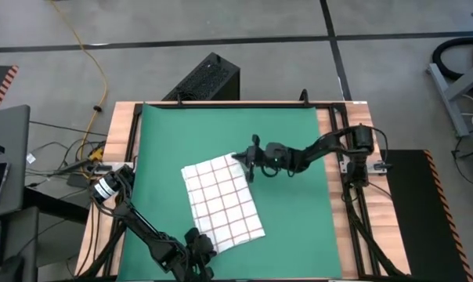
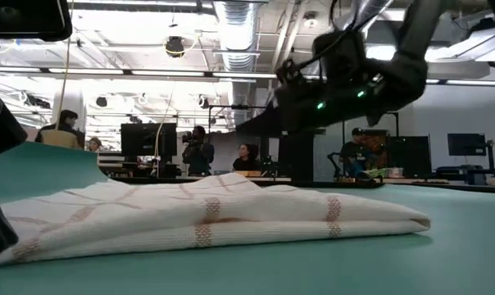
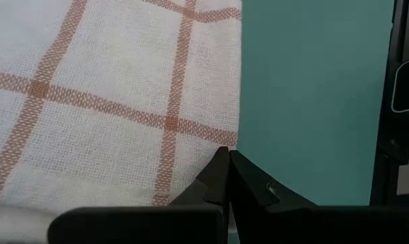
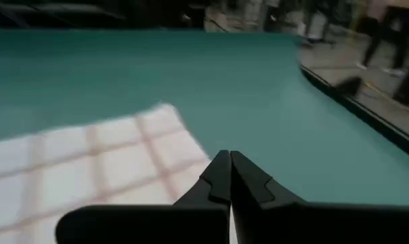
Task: Roll towel
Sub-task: Roll the white towel
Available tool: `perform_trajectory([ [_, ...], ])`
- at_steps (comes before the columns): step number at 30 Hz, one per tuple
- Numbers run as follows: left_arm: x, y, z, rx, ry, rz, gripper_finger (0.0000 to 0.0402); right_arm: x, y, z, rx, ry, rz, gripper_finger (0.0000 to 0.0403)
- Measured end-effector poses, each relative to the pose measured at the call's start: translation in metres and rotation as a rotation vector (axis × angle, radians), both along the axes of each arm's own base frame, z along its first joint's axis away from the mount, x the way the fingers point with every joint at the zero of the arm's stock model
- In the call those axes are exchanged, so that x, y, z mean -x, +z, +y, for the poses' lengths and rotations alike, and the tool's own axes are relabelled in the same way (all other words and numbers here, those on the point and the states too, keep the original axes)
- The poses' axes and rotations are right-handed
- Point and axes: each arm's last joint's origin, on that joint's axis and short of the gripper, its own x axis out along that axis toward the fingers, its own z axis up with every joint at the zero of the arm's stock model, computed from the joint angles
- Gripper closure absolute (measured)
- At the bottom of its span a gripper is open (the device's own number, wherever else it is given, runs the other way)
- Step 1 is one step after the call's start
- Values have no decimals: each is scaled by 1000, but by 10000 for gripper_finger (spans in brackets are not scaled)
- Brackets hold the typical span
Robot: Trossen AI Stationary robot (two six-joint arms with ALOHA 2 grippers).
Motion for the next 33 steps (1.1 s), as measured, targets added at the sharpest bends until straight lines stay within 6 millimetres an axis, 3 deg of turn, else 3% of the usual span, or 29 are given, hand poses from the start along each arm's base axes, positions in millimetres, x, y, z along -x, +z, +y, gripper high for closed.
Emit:
perform_trajectory([
  [4, 0, 0, 0, 1, -1, 3, 402, -4, -20, -14, -10, -41, 36, 383],
  [14, 0, 0, 0, -15, -25, 12, 402, -15, -69, -22, -134, -81, 113, 383],
  [20, 1, 0, 0, -11, -26, 14, 402, -13, -81, -27, -240, -128, 114, 383],
  [26, 2, 0, -1, -42, -73, 25, 402, -13, -56, -29, -188, -119, 66, 381],
  [30, 3, 0, -1, -51, -83, 28, 402, -14, -7, -24, -147, -35, -70, 380],
  [33, 3, 0, 0, -73, -107, 35, 402, -9, 11, -6, -137, 66, -92, 382],
])
